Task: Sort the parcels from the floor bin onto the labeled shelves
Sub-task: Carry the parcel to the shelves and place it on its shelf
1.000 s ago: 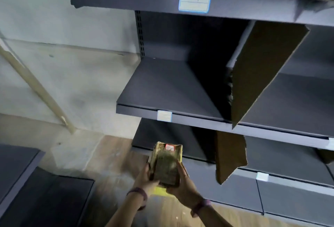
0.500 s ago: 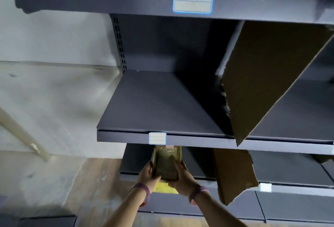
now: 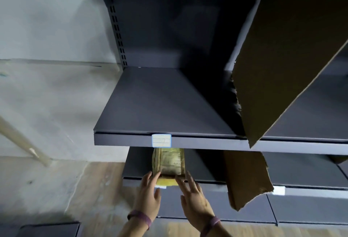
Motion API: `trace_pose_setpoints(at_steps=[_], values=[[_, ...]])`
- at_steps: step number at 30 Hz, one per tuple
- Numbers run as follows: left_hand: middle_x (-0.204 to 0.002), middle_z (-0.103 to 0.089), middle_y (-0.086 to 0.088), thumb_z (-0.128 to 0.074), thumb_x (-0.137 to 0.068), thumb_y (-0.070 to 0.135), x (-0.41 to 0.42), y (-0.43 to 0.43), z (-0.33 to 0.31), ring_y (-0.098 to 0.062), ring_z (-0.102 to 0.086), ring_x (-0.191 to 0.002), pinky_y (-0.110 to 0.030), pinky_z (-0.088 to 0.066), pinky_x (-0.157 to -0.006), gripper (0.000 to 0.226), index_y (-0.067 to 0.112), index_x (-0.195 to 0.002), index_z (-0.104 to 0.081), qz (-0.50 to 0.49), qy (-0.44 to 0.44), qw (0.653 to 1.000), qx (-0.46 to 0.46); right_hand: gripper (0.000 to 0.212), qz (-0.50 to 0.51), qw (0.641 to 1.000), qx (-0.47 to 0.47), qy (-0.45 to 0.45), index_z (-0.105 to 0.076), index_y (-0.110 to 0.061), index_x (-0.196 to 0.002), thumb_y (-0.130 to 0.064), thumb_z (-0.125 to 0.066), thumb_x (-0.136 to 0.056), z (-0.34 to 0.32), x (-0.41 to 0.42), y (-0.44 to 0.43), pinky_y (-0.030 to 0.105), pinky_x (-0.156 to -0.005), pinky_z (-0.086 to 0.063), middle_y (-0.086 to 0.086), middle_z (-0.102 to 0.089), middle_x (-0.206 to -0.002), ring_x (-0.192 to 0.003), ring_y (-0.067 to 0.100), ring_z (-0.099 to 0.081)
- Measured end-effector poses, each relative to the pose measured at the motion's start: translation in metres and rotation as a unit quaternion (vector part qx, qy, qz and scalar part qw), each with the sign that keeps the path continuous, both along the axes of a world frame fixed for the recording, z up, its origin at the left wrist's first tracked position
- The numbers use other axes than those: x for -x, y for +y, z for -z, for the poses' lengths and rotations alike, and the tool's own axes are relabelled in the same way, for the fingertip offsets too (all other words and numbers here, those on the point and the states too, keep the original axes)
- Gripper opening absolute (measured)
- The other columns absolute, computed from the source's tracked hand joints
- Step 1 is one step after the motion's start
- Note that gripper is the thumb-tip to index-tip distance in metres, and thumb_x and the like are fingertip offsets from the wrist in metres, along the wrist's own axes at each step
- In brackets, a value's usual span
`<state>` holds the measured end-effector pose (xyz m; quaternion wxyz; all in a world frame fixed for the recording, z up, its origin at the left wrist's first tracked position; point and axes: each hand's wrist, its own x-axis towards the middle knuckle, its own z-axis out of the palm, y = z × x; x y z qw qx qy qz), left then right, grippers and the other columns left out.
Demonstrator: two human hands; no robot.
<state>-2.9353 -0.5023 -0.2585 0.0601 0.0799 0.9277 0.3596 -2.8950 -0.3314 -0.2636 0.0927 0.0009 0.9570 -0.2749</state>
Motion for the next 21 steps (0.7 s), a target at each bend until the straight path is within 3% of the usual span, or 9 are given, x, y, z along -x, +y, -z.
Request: trace_pose_setpoints(at_steps=[3, 6, 9, 13, 18, 21], values=[[-0.158, 0.005, 0.008, -0.048, -0.094, 0.01, -0.008, 0.001, 0.002, -0.01, -0.017, -0.144, -0.008, -0.037, -0.093, 0.071, 0.035, -0.149, -0.012, 0.06, -0.046, 0.996, 0.044, 0.082, -0.03, 0.999, -0.019, -0.024, -0.001, -0.041, -0.153, -0.001, -0.04, -0.093, 0.006, -0.01, 0.0, 0.022, -0.092, -0.05, -0.012, 0.027, -0.158, -0.151, 0.019, -0.004], [-0.154, 0.02, 0.011, -0.045, -0.093, 0.009, -0.001, 0.003, -0.001, -0.01, -0.012, -0.145, -0.01, -0.038, -0.094, 0.078, 0.036, -0.149, 0.002, 0.068, -0.067, 0.993, 0.064, 0.086, -0.022, 0.999, -0.013, -0.038, 0.002, -0.031, -0.155, 0.007, -0.039, -0.09, 0.004, -0.002, -0.001, 0.024, -0.1, -0.048, -0.015, 0.032, -0.152, -0.151, 0.019, 0.001], [-0.156, 0.019, 0.008, -0.046, -0.093, 0.01, 0.012, 0.003, -0.003, -0.012, -0.016, -0.145, -0.016, -0.036, -0.104, 0.078, 0.034, -0.15, 0.001, 0.062, -0.065, 0.992, 0.083, 0.085, -0.017, 0.999, -0.01, -0.042, 0.002, -0.027, -0.155, 0.01, -0.037, -0.089, -0.001, 0.011, -0.004, 0.028, -0.1, -0.048, -0.011, 0.028, -0.155, -0.151, 0.022, -0.001], [-0.158, 0.016, 0.008, -0.05, -0.092, 0.009, 0.029, 0.007, -0.008, -0.013, -0.022, -0.143, -0.02, -0.04, -0.102, 0.079, 0.032, -0.151, -0.002, 0.06, -0.082, 0.991, 0.088, 0.085, -0.018, 0.999, -0.012, -0.045, 0.007, -0.024, -0.155, 0.007, -0.04, -0.091, -0.001, 0.024, -0.005, 0.026, -0.092, -0.052, -0.007, 0.024, -0.16, -0.151, 0.023, -0.008], [-0.159, 0.008, 0.002, -0.051, -0.091, 0.005, 0.038, 0.009, -0.01, -0.016, -0.012, -0.146, -0.025, -0.023, -0.115, 0.075, 0.027, -0.151, -0.012, 0.055, -0.101, 0.991, 0.067, 0.083, 0.001, 0.999, -0.019, -0.044, 0.002, -0.025, -0.156, 0.01, -0.036, -0.09, -0.003, 0.028, -0.007, 0.032, -0.116, -0.033, -0.006, 0.023, -0.16, -0.151, 0.024, 0.005], [-0.16, 0.003, 0.002, -0.051, -0.091, 0.006, 0.024, 0.011, -0.01, -0.018, -0.014, -0.146, -0.026, -0.031, -0.111, 0.074, 0.031, -0.15, -0.015, 0.029, -0.088, 0.994, 0.062, 0.084, 0.032, 0.998, -0.017, -0.044, -0.004, -0.029, -0.156, 0.011, -0.033, -0.088, -0.006, 0.012, -0.008, 0.031, -0.115, -0.033, -0.006, 0.022, -0.161, -0.151, 0.023, 0.009]])
